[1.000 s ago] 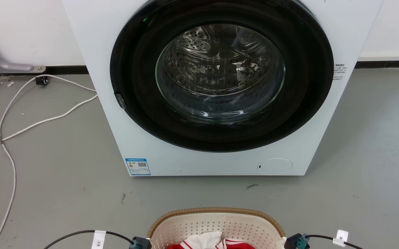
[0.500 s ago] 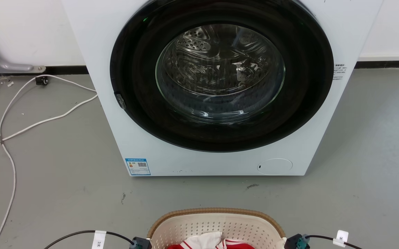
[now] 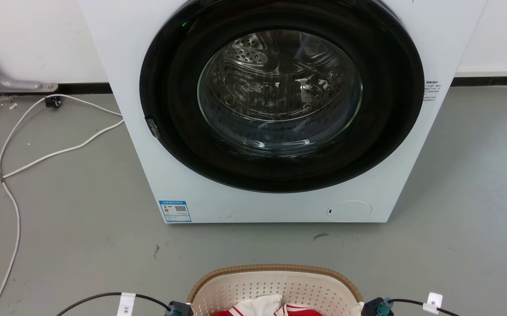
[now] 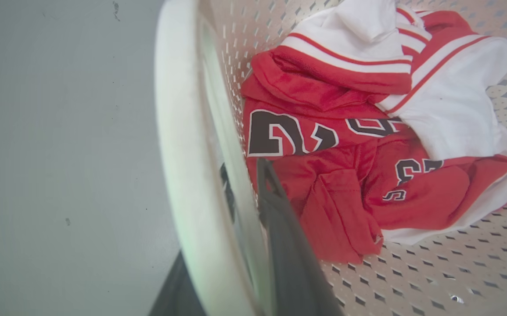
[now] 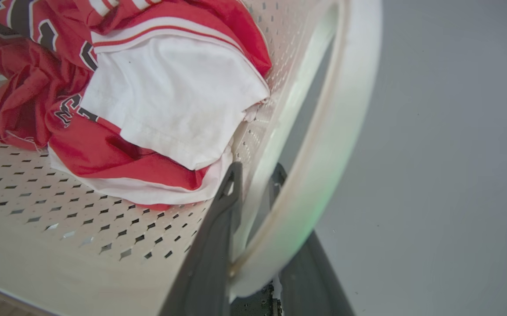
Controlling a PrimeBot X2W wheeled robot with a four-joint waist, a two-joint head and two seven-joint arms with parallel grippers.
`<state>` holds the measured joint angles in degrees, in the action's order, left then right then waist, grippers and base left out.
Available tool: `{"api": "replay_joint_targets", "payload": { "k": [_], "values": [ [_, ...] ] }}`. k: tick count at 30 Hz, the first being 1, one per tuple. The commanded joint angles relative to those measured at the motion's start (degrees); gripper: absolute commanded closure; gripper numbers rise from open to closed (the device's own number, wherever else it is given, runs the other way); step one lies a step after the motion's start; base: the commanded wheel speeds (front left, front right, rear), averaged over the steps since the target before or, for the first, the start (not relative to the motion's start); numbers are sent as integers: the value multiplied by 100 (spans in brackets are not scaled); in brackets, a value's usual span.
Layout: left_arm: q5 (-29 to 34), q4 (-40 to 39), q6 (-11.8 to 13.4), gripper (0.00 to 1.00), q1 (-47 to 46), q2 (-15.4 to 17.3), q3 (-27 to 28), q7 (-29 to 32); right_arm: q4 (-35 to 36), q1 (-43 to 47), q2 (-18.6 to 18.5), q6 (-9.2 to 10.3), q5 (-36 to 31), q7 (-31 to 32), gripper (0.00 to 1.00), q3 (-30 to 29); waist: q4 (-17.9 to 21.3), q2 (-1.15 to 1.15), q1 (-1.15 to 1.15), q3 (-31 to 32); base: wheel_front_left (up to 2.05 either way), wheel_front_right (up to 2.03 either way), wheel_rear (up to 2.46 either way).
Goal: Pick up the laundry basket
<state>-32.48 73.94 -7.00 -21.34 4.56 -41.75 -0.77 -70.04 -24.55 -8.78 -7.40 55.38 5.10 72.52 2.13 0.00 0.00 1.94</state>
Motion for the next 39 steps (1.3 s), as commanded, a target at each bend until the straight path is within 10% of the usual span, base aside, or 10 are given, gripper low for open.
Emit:
{"api": "replay_joint_targets", "payload": {
  "k": [1,39],
  "values": [
    [6,-25,-10,100,-20,69,-20,-64,-23,-18,-76,-16,-23,32,100,56,1,0,0,-1,0,0,0],
    [-168,-24,-5,100,-49,85,-190,-65,-21,32,-69,-16,45,39,100,104,-25,0,0,-35,0,0,0]
  ]
}}
